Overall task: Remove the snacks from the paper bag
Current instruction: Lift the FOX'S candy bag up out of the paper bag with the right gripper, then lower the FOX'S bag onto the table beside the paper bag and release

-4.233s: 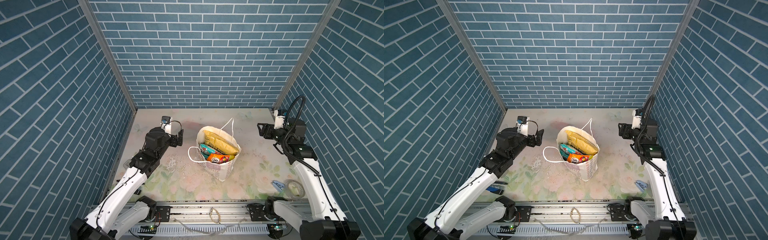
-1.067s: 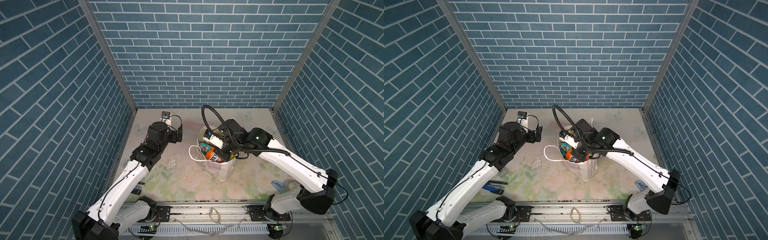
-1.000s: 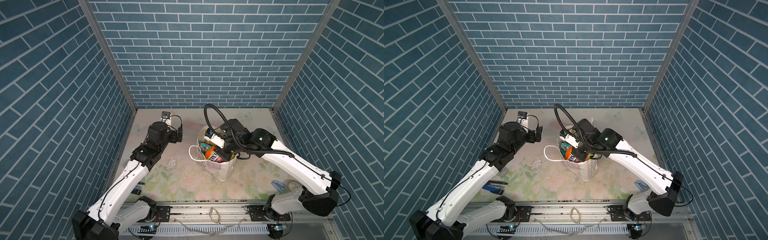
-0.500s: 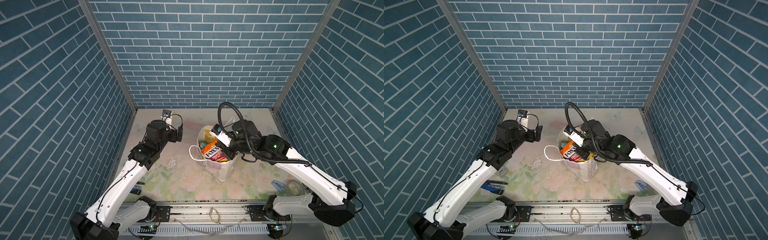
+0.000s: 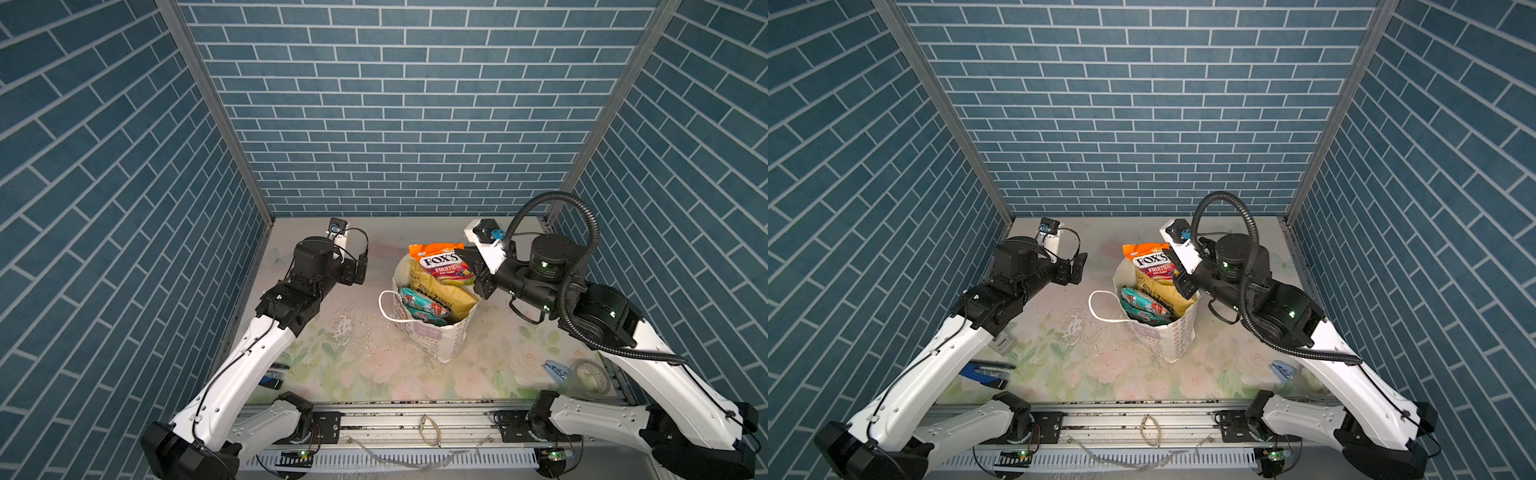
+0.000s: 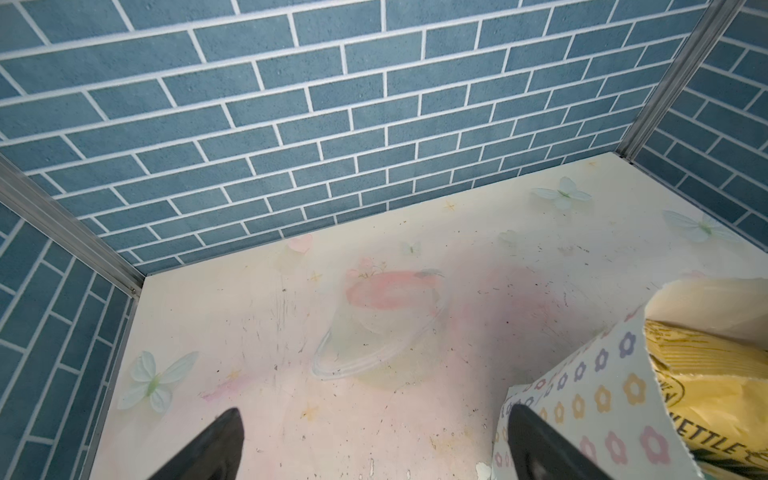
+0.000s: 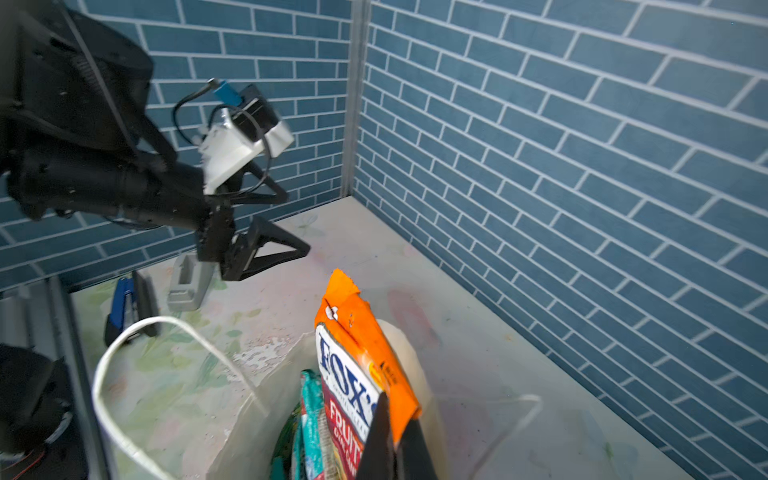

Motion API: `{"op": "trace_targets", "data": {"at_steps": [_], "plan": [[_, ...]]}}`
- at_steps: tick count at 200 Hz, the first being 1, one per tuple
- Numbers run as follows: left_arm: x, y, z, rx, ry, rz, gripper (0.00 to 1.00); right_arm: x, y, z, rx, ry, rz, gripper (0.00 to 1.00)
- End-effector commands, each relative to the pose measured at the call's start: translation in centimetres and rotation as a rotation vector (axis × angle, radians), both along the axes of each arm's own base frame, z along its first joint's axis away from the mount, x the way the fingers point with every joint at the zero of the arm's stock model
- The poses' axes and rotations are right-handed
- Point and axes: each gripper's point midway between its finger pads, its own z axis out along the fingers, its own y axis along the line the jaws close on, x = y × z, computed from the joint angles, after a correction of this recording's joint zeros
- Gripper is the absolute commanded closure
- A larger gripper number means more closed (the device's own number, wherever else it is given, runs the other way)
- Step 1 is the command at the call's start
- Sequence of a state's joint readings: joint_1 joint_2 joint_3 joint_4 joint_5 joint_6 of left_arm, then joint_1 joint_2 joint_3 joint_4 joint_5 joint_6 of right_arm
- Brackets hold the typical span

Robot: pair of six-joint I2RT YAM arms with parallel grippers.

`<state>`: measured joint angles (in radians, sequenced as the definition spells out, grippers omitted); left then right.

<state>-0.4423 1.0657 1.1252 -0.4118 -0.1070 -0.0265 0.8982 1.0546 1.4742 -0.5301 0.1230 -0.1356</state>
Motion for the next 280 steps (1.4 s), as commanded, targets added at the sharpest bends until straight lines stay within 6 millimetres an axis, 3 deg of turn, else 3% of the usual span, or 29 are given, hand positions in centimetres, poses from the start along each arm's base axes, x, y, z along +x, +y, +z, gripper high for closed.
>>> {"op": "trace_targets", "data": {"at_steps": [1,37,60,90,116,144,229,253,280], "plan": [[-0.6,0.2,1.8,0.032,-0.024,-0.012,0.00,1.3,-4.0,4.6,0.143,-0.115,-0.180,1.00],[-1.1,1.3,3.4,0.067,-0.046,0.021,0.01,1.1,-9.9,7.5,0.249,-0.221,-0.384,1.00],[-1.2,1.2,3.5,0.059,-0.034,0.015,0.01,0.9,-13.6,8.0,0.250,-0.255,-0.532,1.00],[-0.9,0.7,3.1,0.052,-0.014,0.003,0.00,1.2,-17.2,6.5,0.180,-0.233,-0.729,1.00],[-0.5,0.2,2.6,0.051,0.001,-0.009,0.00,1.9,-18.9,3.4,0.087,-0.152,-0.856,1.00],[-0.2,-0.1,2.4,0.044,0.005,-0.018,0.01,3.8,-19.0,-1.5,0.011,0.014,-0.896,1.00],[-0.3,-0.5,0.9,0.043,0.032,-0.033,0.00,10.7,-14.9,-17.9,0.036,0.633,-0.726,1.00],[-0.2,-0.5,0.6,0.048,0.040,-0.032,0.01,11.7,-13.3,-20.9,0.136,0.777,-0.626,1.00],[0.0,-0.6,0.3,0.046,0.043,-0.033,0.00,12.7,-11.2,-22.4,0.316,0.910,-0.474,1.00]]}}
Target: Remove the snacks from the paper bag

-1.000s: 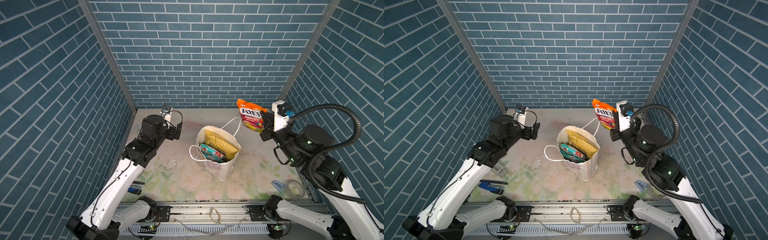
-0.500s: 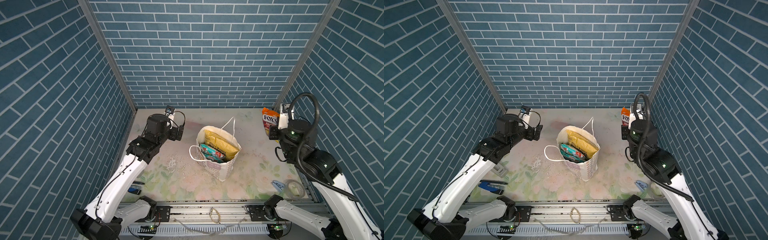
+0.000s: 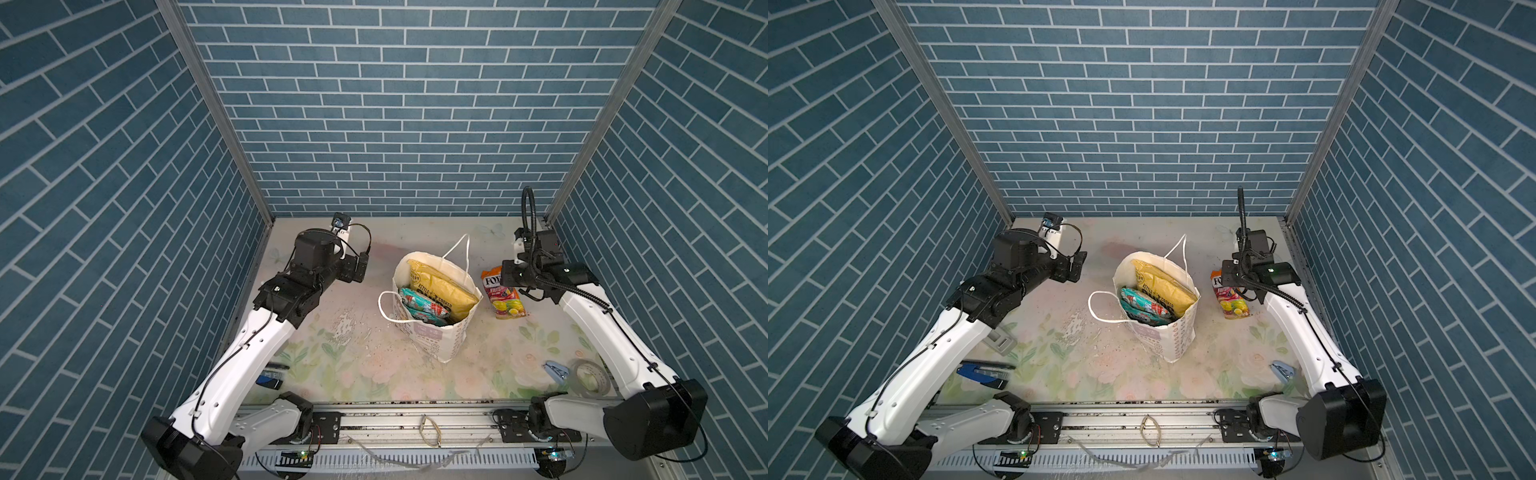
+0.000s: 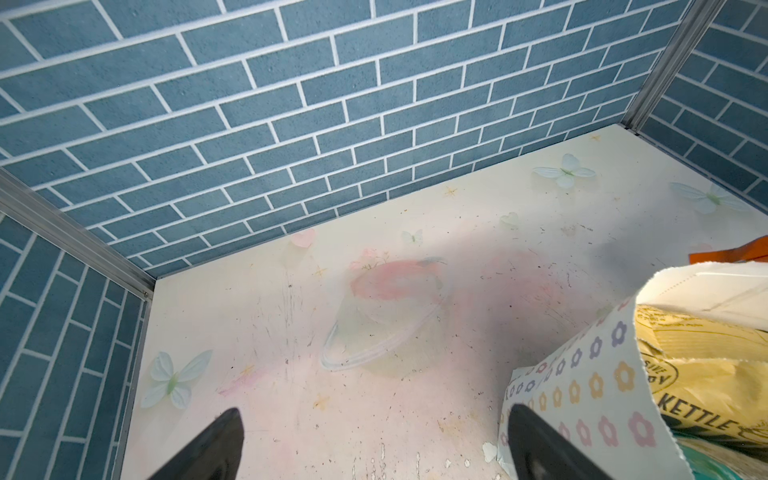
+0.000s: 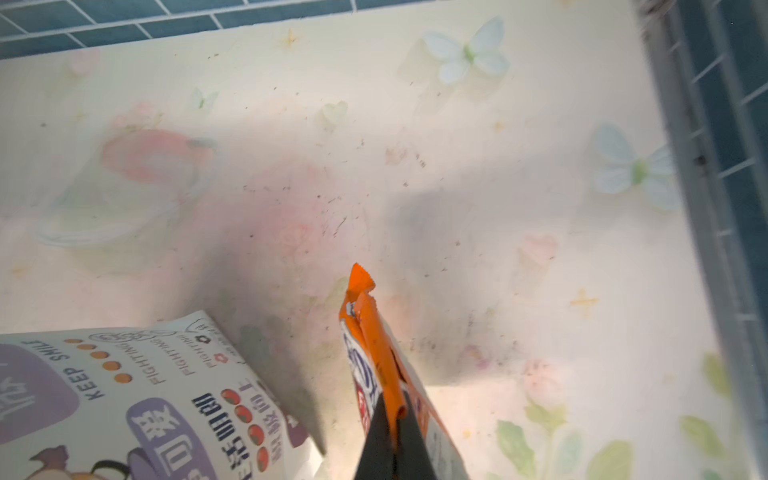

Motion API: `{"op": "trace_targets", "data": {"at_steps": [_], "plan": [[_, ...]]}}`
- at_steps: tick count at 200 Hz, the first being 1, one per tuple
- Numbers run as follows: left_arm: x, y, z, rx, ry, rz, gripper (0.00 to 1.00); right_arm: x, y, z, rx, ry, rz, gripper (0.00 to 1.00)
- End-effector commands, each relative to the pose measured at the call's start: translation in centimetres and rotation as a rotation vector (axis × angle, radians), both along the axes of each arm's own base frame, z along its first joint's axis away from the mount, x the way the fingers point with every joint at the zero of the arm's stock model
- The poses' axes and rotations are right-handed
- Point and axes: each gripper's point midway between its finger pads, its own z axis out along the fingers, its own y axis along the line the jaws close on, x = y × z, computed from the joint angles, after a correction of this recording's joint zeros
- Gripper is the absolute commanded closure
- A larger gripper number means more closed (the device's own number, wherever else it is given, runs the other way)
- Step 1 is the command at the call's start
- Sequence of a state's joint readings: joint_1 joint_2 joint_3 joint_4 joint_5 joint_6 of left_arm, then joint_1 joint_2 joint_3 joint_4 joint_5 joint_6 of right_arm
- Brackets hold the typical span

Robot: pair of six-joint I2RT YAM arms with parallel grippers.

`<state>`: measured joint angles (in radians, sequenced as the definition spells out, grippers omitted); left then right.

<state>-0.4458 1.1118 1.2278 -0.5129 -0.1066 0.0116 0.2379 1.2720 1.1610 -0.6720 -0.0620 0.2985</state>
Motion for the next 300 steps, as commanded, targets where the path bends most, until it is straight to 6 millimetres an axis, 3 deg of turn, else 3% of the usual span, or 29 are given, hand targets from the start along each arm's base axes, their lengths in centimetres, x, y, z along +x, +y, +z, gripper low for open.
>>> {"op": "trace_targets", "data": {"at_steps": [1,21,40,79,127,150,172,203,224,247,265,300], "plan": [[-0.1,-0.4,-0.7,-0.005,0.013,-0.013,0.01,1.2,3.9,1.4,0.338,-0.014,0.086,1.00],[0.0,-0.5,-1.1,-0.003,0.022,-0.015,0.01,2.0,4.7,0.6,0.508,0.026,0.109,1.00],[0.0,-0.6,-1.2,-0.001,0.028,-0.017,0.00,2.9,4.4,-1.1,0.560,0.067,0.095,1.00],[-0.1,-0.6,-1.4,0.002,0.038,-0.023,0.01,3.9,2.1,-5.6,0.431,0.155,0.001,1.00],[-0.2,-1.3,-1.5,-0.009,0.061,-0.058,0.01,4.1,-0.6,-9.5,0.251,0.232,-0.076,1.00],[-0.3,-2.0,-2.0,-0.012,0.096,-0.089,0.00,4.0,-1.6,-10.0,0.196,0.240,-0.095,0.88],[-0.4,-2.5,-2.5,-0.020,0.121,-0.116,0.00,3.7,-2.2,-8.8,0.157,0.209,-0.097,0.73],[-0.7,-3.7,-2.4,-0.051,0.148,-0.164,0.01,2.8,-3.0,-5.2,0.115,0.123,-0.093,0.58],[-0.9,-4.8,-1.7,-0.086,0.146,-0.205,0.09,1.9,-2.8,-2.0,0.127,0.053,-0.070,0.58],[-1.0,-5.8,-1.3,-0.096,0.145,-0.236,0.22,0.5,-1.0,1.2,0.210,-0.006,0.018,0.58],[-1.1,-6.7,-1.0,-0.096,0.159,-0.265,0.39,-0.7,0.2,2.9,0.260,-0.027,0.084,0.58],[-2.0,-9.1,-1.4,-0.066,0.211,-0.349,0.42,-3.8,3.0,6.2,0.374,-0.071,0.247,0.58]]}}
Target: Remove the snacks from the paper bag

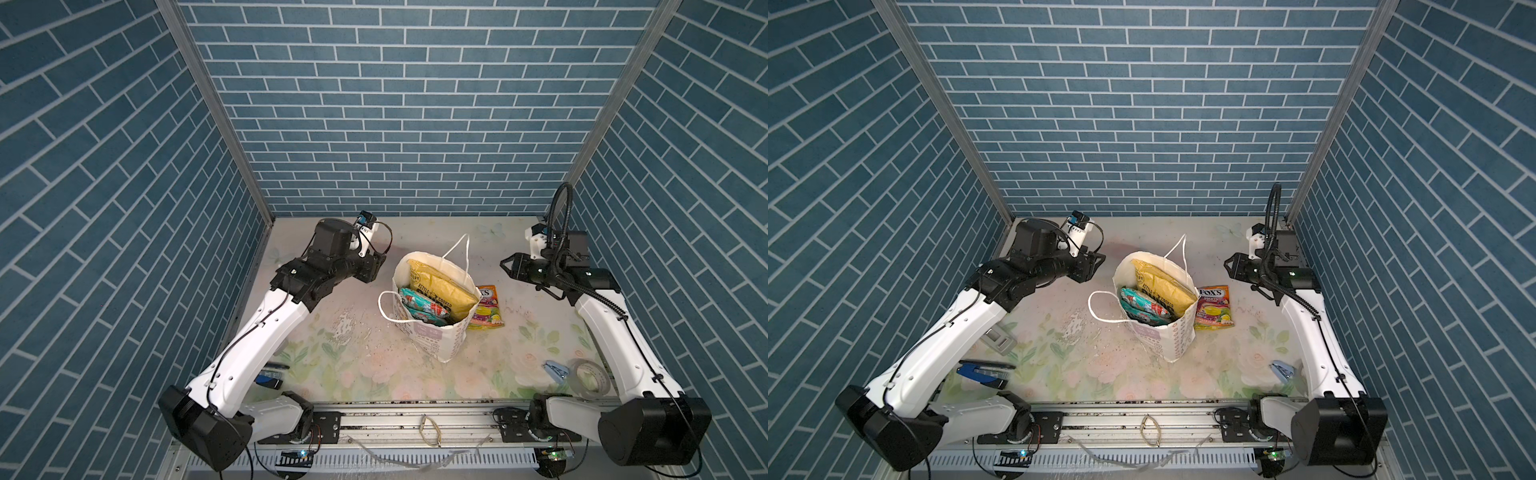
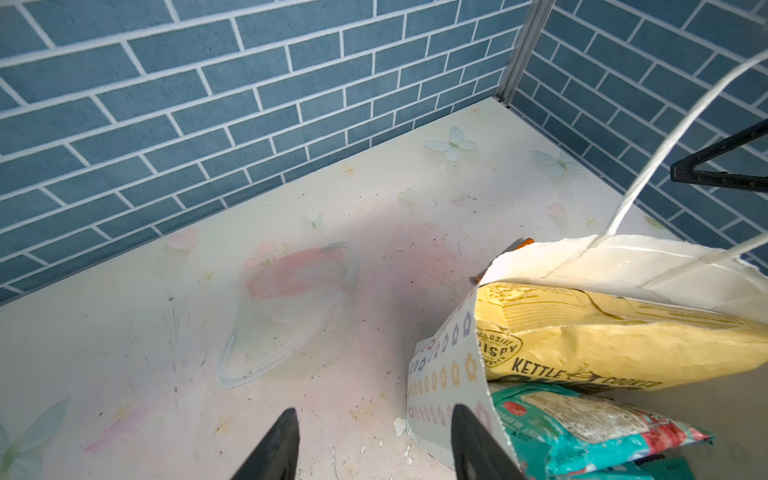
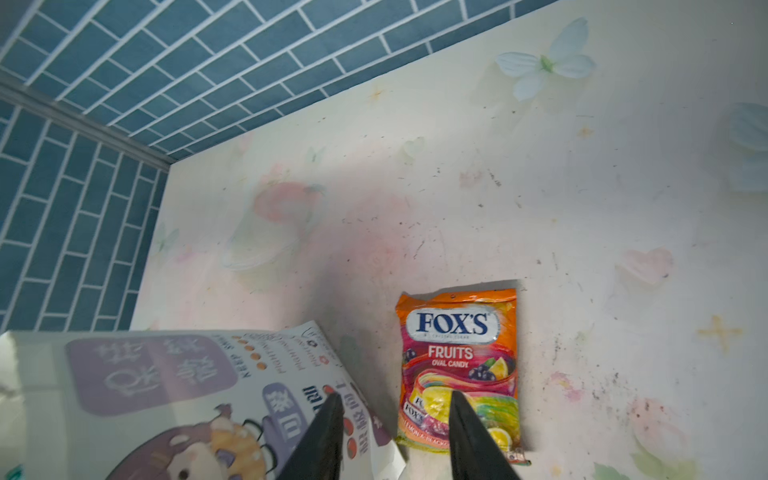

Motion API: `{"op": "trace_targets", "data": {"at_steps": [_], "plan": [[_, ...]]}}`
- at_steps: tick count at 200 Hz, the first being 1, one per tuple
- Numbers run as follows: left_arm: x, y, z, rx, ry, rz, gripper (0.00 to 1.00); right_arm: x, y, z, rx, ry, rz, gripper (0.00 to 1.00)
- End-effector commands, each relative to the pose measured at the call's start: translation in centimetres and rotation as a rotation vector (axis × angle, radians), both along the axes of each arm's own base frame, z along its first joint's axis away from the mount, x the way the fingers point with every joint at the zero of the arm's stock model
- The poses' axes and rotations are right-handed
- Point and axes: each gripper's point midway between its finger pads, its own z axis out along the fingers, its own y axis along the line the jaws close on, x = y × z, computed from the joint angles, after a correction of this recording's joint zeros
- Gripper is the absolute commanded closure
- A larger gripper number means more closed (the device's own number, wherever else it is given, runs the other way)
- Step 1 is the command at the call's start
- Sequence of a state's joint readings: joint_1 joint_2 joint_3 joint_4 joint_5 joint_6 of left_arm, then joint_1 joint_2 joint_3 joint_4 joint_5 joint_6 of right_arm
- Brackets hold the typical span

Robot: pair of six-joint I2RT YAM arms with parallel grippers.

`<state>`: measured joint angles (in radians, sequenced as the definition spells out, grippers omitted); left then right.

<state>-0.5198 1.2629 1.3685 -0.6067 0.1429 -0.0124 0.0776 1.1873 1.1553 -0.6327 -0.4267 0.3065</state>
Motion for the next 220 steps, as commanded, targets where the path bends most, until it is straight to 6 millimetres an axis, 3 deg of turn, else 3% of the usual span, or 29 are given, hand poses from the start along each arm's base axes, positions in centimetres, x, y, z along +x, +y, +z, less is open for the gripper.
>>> {"op": "trace_targets", "data": {"at_steps": [1,48,105,163,186,207,220], "plan": [[-1.2,-1.8,-0.5,0.017,0.048,-0.079,0.42,-3.1,2.6,2.1,0.086,-0.023,0.167,0.58],[-1.8,-3.6,-2.2,0.060,0.154,-0.137,0.43,-6.5,4.5,4.9,0.135,-0.089,0.292,0.55],[-1.8,-4.1,-4.2,0.103,0.224,-0.147,0.42,-8.0,5.6,4.4,0.097,-0.066,0.344,0.54],[-0.8,-4.3,-5.5,0.165,0.238,-0.151,0.78,-8.2,6.2,3.8,0.038,-0.048,0.347,0.54],[-0.2,-4.2,-5.7,0.192,0.221,-0.153,0.90,-7.5,4.1,2.2,-0.065,-0.007,0.246,0.54],[0.5,-4.2,-5.4,0.205,0.191,-0.145,0.94,-7.3,2.4,-1.2,-0.156,0.116,0.165,0.54],[1.0,-4.2,-5.1,0.207,0.172,-0.140,0.94,-7.8,2.2,-3.6,-0.167,0.205,0.166,0.55]]}}
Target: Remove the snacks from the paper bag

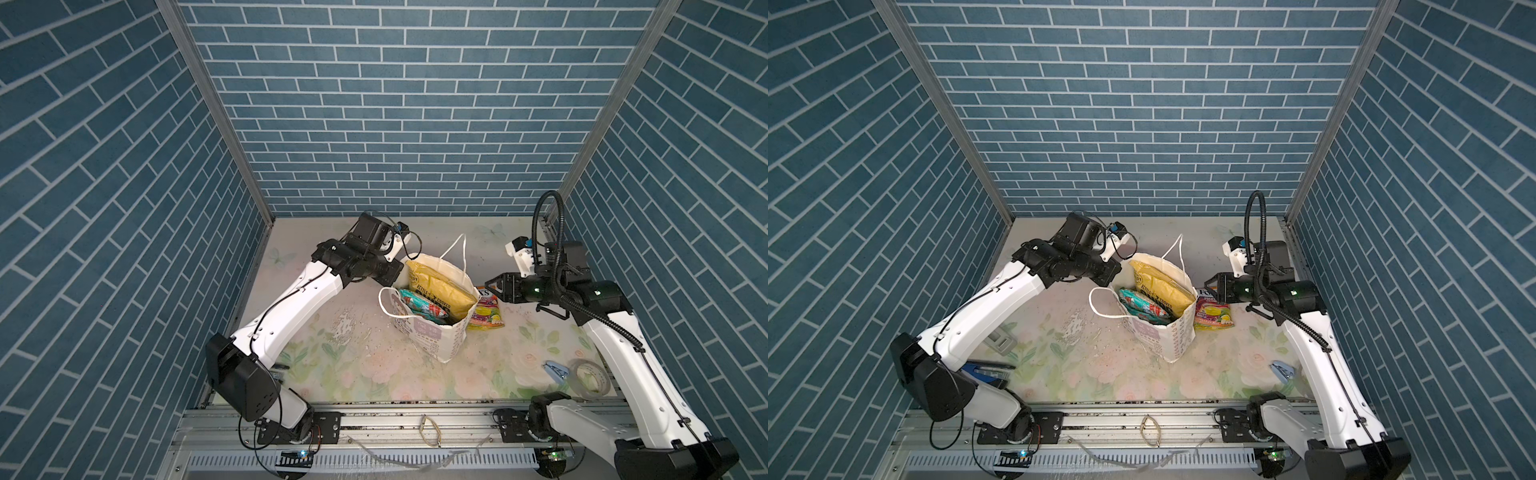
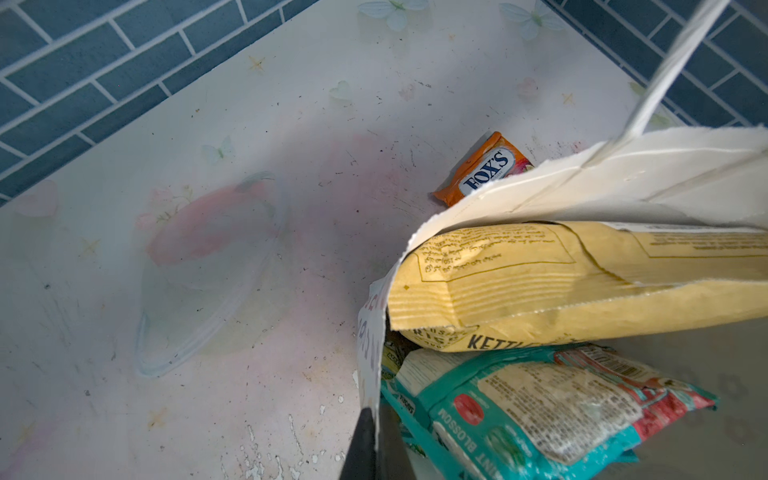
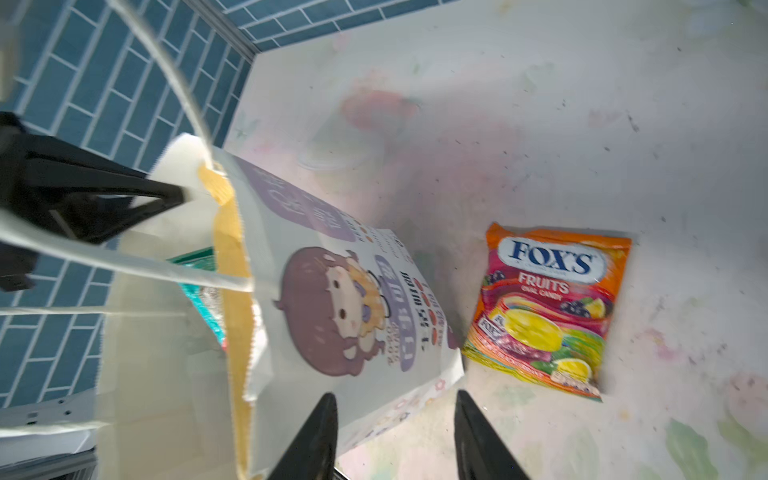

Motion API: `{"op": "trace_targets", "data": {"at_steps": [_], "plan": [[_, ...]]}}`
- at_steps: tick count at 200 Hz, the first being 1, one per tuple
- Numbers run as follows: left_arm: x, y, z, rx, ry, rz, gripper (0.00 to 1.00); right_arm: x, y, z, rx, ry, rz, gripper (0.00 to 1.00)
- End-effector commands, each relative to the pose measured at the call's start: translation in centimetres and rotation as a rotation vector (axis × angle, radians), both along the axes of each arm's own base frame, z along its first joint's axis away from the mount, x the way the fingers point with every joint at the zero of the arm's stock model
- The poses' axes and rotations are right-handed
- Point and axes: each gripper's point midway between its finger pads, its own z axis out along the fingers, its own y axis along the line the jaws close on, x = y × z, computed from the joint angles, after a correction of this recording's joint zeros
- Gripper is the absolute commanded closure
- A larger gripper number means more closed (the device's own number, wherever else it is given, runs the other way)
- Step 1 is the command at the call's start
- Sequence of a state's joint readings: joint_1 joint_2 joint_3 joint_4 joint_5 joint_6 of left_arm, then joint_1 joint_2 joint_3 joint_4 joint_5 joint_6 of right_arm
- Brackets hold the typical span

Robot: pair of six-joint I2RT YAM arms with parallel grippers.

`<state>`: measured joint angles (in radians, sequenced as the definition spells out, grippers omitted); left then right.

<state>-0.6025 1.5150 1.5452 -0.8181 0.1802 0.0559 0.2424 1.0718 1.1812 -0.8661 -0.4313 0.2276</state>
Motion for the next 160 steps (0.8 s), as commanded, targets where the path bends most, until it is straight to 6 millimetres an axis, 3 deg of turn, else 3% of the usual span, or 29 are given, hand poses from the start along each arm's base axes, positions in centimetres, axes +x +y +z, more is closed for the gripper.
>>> {"op": "trace_targets", "data": {"at_steps": [1,20,73,118,160], "plan": [[1.2,0.3,0.8,0.034,-0.054,0.007,0.94,-0.6,-1.8,-4.3,-0.126,0.141,-0.052,0.55],[2.1,0.6,1.2,0.035,-0.072,0.012,0.94,-1.9,-0.6,-7.1,-0.063,0.236,-0.023,0.56],[4.9,0.0,1.1,0.019,-0.082,0.001,0.95,-4.0,3.0,-11.3,0.108,0.366,0.028,0.57],[7.1,-1.5,1.6,0.013,-0.104,-0.043,0.95,-4.7,6.2,-13.7,0.142,0.431,0.087,0.58],[9.0,-2.6,1.6,-0.003,-0.110,-0.074,0.95,-4.1,7.6,-15.1,0.148,0.451,0.089,0.58]]}}
